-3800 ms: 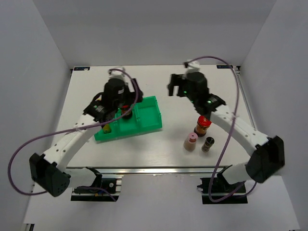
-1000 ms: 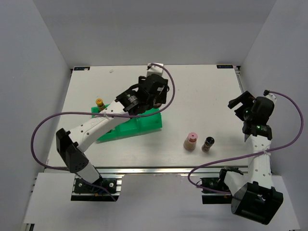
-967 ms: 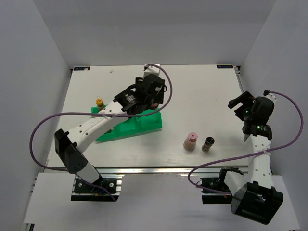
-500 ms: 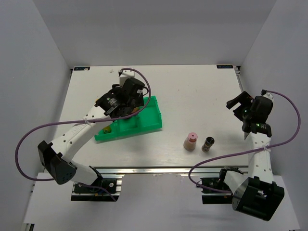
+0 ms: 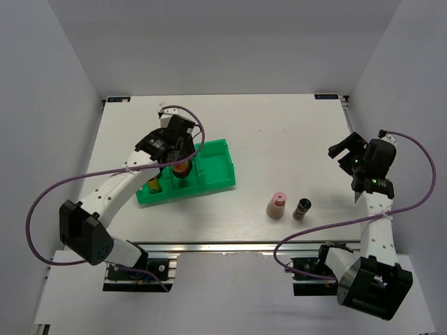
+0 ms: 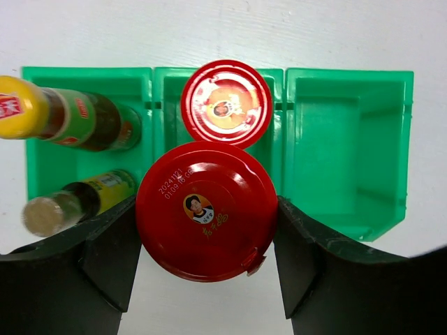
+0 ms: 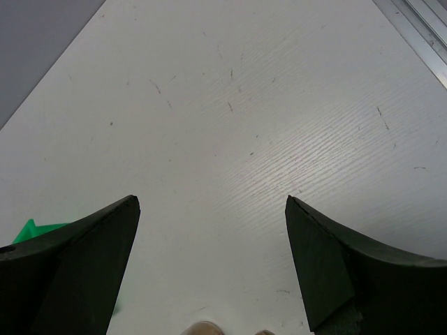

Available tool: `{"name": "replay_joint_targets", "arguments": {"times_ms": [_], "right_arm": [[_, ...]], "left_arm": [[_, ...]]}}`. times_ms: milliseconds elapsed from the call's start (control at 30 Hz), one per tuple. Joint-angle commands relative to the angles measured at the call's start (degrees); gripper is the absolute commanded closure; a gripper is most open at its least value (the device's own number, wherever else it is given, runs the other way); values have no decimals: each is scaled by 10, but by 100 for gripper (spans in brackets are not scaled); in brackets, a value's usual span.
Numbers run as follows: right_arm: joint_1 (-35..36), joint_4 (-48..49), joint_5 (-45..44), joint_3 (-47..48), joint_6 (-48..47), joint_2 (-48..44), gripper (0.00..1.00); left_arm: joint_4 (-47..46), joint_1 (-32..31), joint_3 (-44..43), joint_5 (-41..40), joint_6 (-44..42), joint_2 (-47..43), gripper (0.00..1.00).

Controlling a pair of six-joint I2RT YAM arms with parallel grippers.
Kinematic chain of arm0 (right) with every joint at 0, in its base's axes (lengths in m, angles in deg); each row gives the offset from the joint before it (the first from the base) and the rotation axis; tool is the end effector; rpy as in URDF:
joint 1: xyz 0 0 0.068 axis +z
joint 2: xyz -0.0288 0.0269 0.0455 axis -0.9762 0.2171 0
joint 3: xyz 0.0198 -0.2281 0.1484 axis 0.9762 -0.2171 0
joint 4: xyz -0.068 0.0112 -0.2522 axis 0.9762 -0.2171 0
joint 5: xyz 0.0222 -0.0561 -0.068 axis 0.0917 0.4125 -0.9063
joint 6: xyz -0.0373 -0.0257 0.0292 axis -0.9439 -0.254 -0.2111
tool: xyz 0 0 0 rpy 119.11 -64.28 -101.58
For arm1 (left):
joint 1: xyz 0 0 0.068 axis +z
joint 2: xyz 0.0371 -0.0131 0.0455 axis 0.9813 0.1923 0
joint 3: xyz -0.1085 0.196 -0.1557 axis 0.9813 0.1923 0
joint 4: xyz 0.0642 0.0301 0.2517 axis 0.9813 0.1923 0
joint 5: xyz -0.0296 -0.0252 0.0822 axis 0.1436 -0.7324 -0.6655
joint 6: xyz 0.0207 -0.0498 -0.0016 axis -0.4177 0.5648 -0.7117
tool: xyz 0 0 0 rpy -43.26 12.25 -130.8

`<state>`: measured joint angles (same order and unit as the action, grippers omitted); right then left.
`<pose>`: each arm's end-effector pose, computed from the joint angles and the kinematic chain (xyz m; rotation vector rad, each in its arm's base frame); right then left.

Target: Organize the condiment bottles

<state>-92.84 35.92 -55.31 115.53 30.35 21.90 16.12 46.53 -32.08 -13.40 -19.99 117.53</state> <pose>0.2163 -0.0564 0.2978 0.7231 1.8878 0.2396 0.2568 -0.1412 0.3278 -0.2410 2.3194 0.1182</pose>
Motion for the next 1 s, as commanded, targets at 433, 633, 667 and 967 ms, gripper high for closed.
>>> {"name": "replay_joint_targets", "arguments": {"times_ms": [433, 633, 667, 967], "right_arm": [[-3, 25, 21, -2, -6, 8, 11], [-3, 22, 46, -2, -3, 12, 11], [-3, 20, 47, -3, -3, 12, 10], [17, -3, 63, 14, -22, 2, 11]], "left_arm": [[-98, 4, 50, 8, 22, 37, 67], [-127, 3, 93, -3, 29, 40, 67], [-129, 4, 96, -4, 31, 37, 65], [-134, 4, 115, 16, 32, -2, 19]]}}
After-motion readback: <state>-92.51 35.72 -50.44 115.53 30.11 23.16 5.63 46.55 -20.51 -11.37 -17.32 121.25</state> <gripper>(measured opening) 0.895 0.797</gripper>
